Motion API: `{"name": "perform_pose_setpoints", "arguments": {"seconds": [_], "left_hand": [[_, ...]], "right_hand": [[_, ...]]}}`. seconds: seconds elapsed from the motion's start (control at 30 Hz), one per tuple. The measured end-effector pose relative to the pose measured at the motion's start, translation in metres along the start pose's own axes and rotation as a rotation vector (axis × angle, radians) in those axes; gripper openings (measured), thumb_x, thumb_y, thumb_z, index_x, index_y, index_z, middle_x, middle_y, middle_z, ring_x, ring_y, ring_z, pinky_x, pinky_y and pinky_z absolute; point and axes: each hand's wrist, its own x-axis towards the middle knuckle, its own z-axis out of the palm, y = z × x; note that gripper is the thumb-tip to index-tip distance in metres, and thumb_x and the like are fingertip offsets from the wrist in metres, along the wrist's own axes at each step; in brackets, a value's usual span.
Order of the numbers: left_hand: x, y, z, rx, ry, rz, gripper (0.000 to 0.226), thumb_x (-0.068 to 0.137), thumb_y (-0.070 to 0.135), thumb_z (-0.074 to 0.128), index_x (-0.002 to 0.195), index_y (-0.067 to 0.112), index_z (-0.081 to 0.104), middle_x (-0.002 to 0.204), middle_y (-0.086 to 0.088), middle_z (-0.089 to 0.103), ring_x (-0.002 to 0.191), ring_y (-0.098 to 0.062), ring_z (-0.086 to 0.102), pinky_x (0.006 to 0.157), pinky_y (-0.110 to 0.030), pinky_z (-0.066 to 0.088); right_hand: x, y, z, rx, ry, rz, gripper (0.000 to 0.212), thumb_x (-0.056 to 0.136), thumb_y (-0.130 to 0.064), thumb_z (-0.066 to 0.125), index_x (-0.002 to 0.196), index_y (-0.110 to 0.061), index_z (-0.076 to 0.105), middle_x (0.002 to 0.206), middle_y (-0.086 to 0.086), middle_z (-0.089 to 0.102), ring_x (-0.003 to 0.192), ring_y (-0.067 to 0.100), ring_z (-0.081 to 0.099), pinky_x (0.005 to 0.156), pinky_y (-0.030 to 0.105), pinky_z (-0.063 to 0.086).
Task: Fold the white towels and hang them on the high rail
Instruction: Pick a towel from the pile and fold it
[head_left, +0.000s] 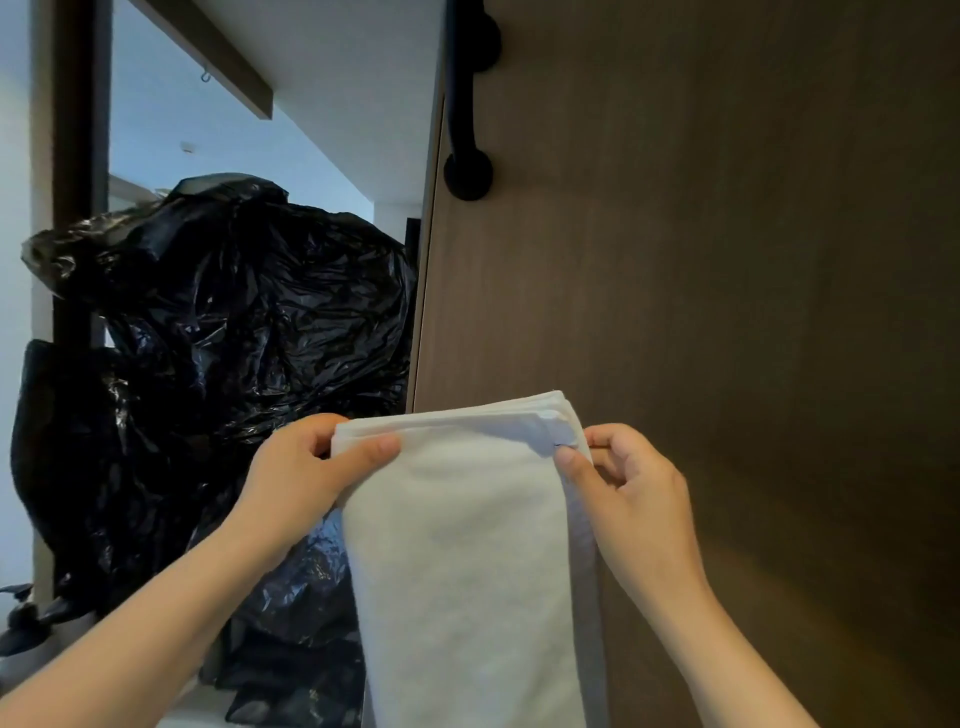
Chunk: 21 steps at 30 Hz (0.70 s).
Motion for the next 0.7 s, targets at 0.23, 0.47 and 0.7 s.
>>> {"name": "perform_pose_setpoints", "arguments": {"seconds": [0.23, 0.47, 0.7], "left_hand": [[0.010, 0.009, -0.020, 0.151, 0.074, 0.124, 0.031, 0.084, 0.050, 0.064, 0.085, 0.019, 0.061, 0.061, -0.004, 0.068, 0.044, -0.011, 0.059, 0.045, -0.026, 0.049], [0.051, 0.017, -0.055, -0.406, -0.018, 0.074, 0.022, 0.088, 0.026, 0.067, 0.098, 0.007, 0.061, 0.065, -0.011, 0.071, 0.056, -0.023, 0.071, 0.039, -0.018, 0.049], [0.112, -0.008, -0.088, -0.622, -0.127, 0.112, 0.021, 0.089, 0.018, 0.067, 0.095, 0.000, 0.059, 0.077, -0.020, 0.072, 0.069, -0.032, 0.074, 0.055, -0.027, 0.060]], "right_hand": [[0.009, -0.032, 0.012, 0.128, -0.025, 0.002, 0.007, 0.093, -0.032, 0.065, 0.089, -0.027, 0.062, 0.070, -0.008, 0.069, 0.054, 0.017, 0.069, 0.052, 0.026, 0.058], [0.011, -0.075, 0.047, 0.179, 0.081, -0.040, 0.008, 0.093, -0.032, 0.064, 0.094, -0.024, 0.064, 0.072, -0.007, 0.070, 0.057, 0.017, 0.070, 0.048, 0.015, 0.051], [0.014, -0.126, 0.103, 0.039, 0.251, -0.079, 0.010, 0.088, -0.040, 0.063, 0.092, -0.030, 0.063, 0.082, -0.014, 0.072, 0.060, 0.015, 0.071, 0.050, 0.020, 0.054]]}}
